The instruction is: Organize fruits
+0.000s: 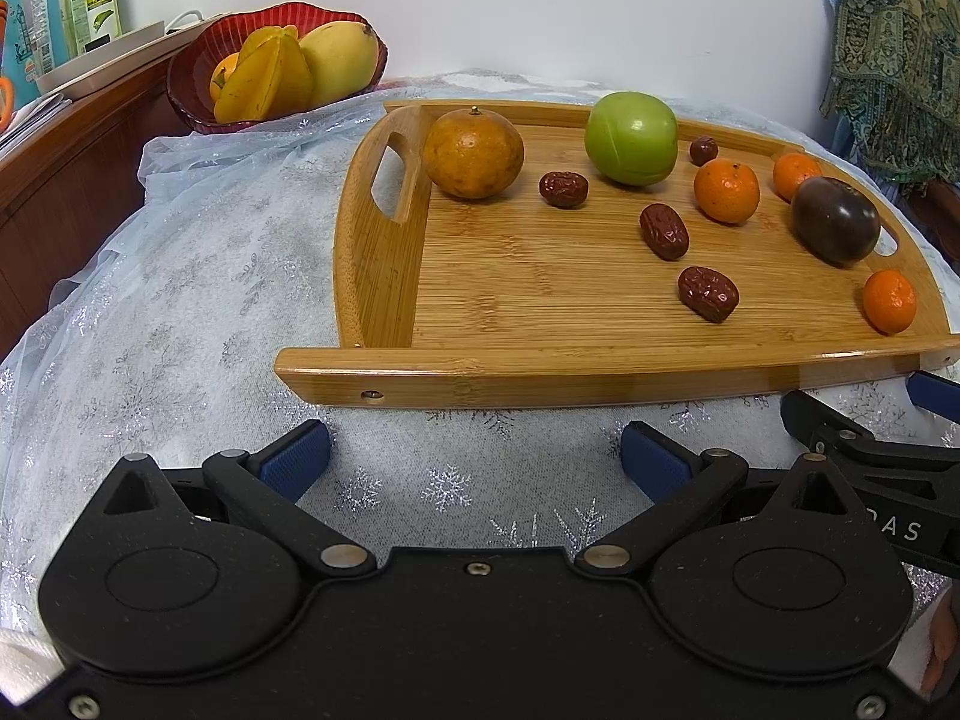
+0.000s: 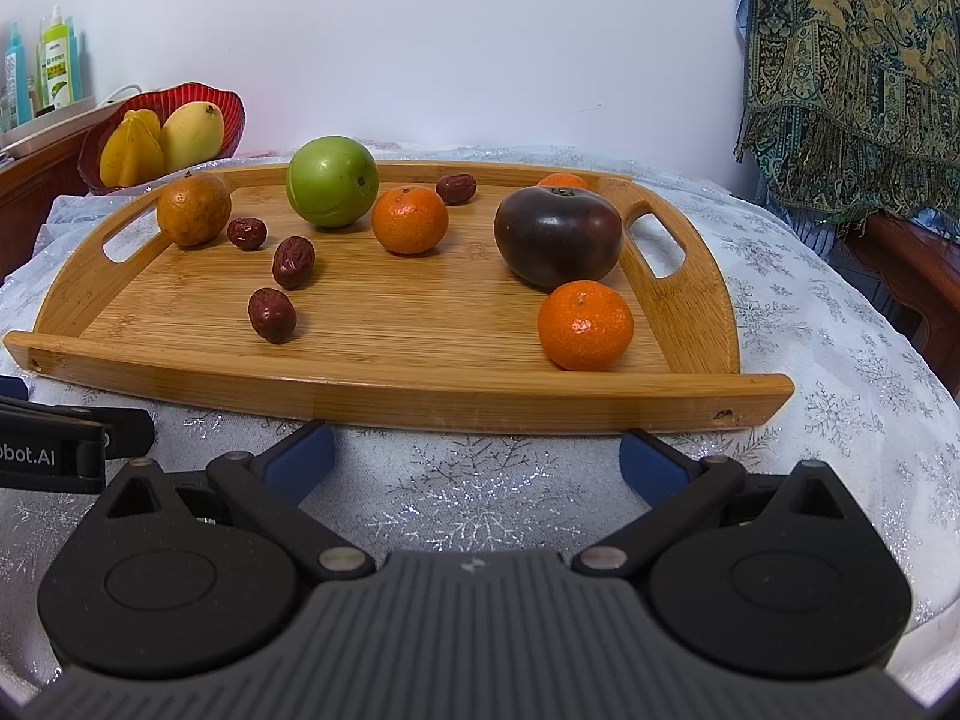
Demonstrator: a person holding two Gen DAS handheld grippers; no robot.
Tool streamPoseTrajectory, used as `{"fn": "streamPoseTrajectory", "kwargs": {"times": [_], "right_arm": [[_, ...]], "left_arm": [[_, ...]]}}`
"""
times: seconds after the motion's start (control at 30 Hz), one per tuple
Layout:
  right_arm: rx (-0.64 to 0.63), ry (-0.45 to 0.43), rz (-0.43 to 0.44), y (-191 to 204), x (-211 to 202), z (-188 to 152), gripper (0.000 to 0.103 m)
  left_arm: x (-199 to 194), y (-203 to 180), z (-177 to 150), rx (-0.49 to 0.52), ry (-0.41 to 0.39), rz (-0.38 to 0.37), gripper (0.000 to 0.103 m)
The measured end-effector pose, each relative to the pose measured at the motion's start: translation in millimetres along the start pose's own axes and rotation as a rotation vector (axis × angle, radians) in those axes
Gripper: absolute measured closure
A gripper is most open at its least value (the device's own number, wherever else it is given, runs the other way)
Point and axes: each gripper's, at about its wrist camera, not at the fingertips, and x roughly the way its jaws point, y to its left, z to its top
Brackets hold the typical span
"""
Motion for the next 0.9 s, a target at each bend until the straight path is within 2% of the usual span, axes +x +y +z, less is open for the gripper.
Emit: {"fn": "streamPoseTrajectory", "kwargs": {"times": [0.9], "right_arm": [[-0.001,-0.002,0.000,0.2,0.3,-0.6,0.000]], "left_arm": [[-0.7,-0.9,-0.3,0.003,-0.004,0.007,0.000]]}}
